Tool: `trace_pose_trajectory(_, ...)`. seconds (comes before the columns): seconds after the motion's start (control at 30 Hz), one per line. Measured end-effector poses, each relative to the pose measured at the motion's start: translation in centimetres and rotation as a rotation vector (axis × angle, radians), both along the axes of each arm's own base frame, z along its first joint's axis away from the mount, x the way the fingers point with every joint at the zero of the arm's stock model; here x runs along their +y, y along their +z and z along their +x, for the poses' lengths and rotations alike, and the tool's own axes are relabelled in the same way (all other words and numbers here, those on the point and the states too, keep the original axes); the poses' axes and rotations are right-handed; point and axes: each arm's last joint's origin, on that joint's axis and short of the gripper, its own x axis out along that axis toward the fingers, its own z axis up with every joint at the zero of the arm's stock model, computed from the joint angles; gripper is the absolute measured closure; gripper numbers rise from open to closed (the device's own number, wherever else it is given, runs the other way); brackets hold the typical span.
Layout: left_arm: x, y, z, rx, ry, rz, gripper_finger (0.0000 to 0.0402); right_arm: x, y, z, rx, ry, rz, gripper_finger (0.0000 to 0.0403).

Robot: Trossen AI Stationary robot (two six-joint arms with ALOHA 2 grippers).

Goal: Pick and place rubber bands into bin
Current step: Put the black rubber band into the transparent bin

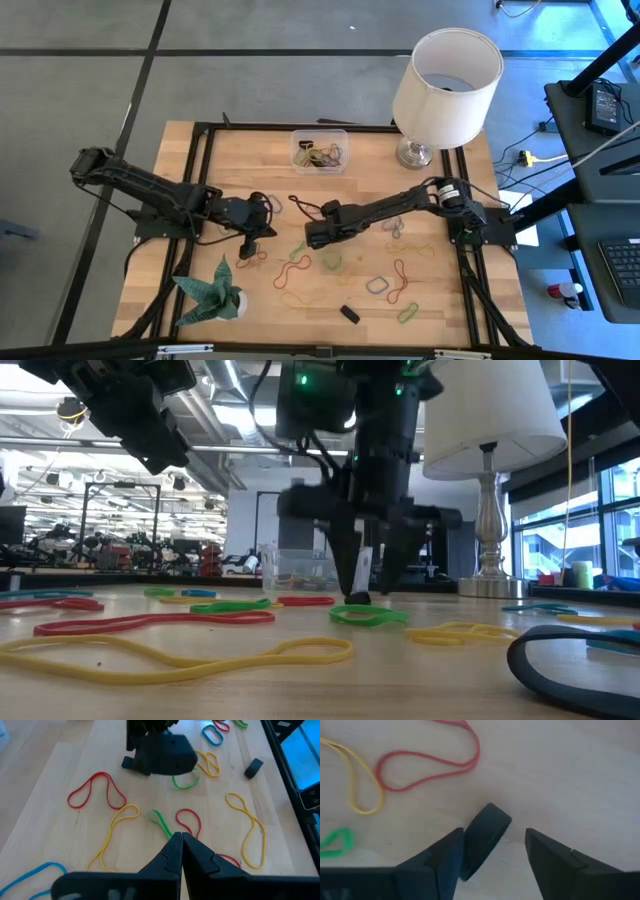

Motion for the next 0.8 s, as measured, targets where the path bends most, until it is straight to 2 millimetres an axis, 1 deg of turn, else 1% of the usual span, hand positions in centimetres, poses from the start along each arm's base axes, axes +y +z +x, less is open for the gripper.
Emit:
trace_pose_trajectory(0.1,0.0,0.0,0.0,0.000,0.000,0.000,0.0400,0.1,-1.1,0.2,0.016,0.000,0.016,0.0184)
trace_pose_trajectory(0.17,0.0,0.0,0.0,0.001,-0.003,0.004,0.0400,0.2,-1.3,0.3,0.020,0.003,0.022,0.0200)
trace_pose_trajectory(0.2,0.0,0.0,0.0,0.000,-0.006,0.008,0.0400,0.2,-1.4,0.3,0.021,0.005,0.026,0.0214)
trace_pose_trajectory(0.3,0.0,0.0,0.0,0.000,-0.011,0.015,0.0400,0.2,-1.4,0.4,0.021,0.011,0.031,0.0281)
trace_pose_trajectory(0.4,0.0,0.0,0.0,0.002,-0.006,0.020,0.0400,0.2,-0.8,0.5,0.019,0.084,0.034,0.0368)
trace_pose_trajectory(0.43,0.1,-0.1,0.0,0.006,-0.001,0.026,0.0400,0.2,-0.5,0.4,0.019,0.109,0.024,0.0384)
trace_pose_trajectory(0.5,0.1,-0.1,-0.1,0.011,0.014,0.039,0.0400,0.1,1.1,0.2,0.007,0.134,0.007,0.0387)
trace_pose_trajectory(0.6,0.3,-0.2,-0.1,0.010,0.038,0.054,0.0400,-0.6,4.2,-0.5,-0.025,0.166,-0.033,0.0389)
trace_pose_trajectory(0.7,0.8,-0.1,0.0,0.009,0.058,0.071,0.0400,-2.5,6.8,-1.5,-0.022,0.199,-0.099,0.0397)
trace_pose_trajectory(0.8,1.5,-0.1,0.2,0.009,0.084,0.077,0.0400,-5.3,10.1,-2.3,-0.087,0.237,-0.137,0.0397)
